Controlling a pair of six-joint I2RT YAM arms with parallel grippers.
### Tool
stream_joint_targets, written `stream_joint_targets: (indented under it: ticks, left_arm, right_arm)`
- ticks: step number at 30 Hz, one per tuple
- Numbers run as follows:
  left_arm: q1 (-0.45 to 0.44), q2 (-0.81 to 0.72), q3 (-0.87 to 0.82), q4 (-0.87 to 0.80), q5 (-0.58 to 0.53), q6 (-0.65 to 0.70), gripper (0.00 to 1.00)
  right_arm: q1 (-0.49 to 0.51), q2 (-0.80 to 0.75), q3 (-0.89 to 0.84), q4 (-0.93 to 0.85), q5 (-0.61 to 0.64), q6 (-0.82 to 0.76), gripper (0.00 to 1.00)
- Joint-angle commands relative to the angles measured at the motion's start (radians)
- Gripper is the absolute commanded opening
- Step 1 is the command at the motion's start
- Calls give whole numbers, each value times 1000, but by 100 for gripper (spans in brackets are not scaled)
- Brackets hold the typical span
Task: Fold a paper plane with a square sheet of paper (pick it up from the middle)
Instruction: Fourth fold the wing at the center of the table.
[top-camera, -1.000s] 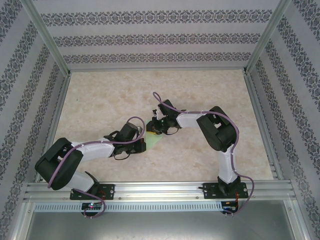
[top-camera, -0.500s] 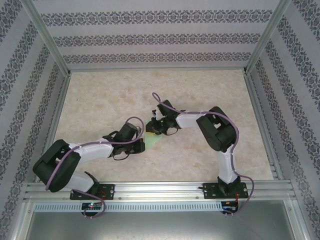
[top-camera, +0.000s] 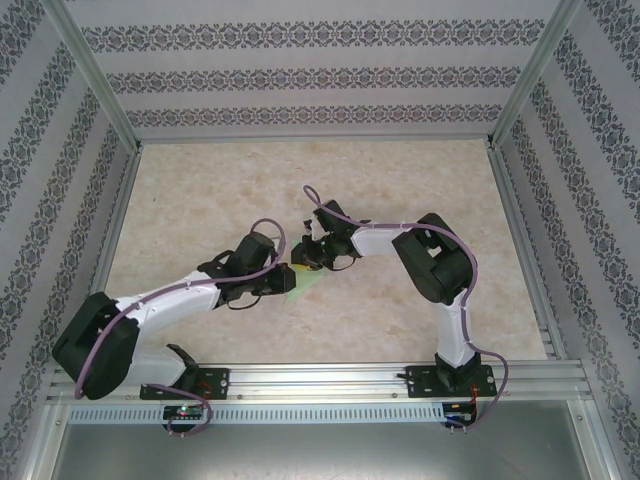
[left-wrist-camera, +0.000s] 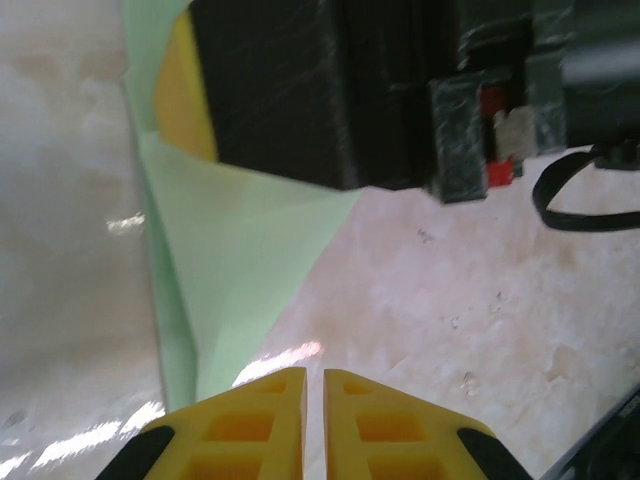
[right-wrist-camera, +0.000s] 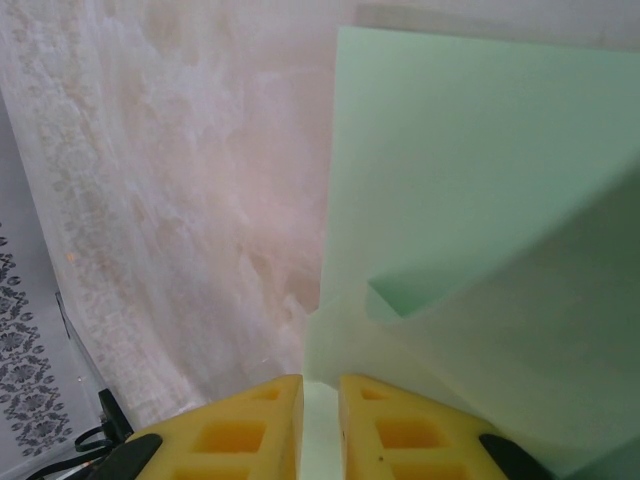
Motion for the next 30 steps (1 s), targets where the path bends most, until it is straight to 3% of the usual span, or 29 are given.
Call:
stream_joint_targets:
  ticks: [1, 11, 16, 27, 30]
  left_arm:
    - [12, 58, 26, 61, 32, 16, 13]
    - [12, 150, -6, 138, 37, 7, 12]
    - [12, 180, -4, 94, 9, 32, 11]
    - [13, 231, -165, 207, 39, -27, 10]
    - [14, 215, -173, 155, -1, -20, 9]
  right_arm:
    - [4, 53, -17, -64, 92, -1, 17]
    - [4, 50, -20, -64, 94, 3, 17]
    - [5, 55, -15, -69, 94, 1, 17]
    - [5, 60, -10, -74, 95, 3, 18]
    - [5, 62, -7, -76, 94, 3, 18]
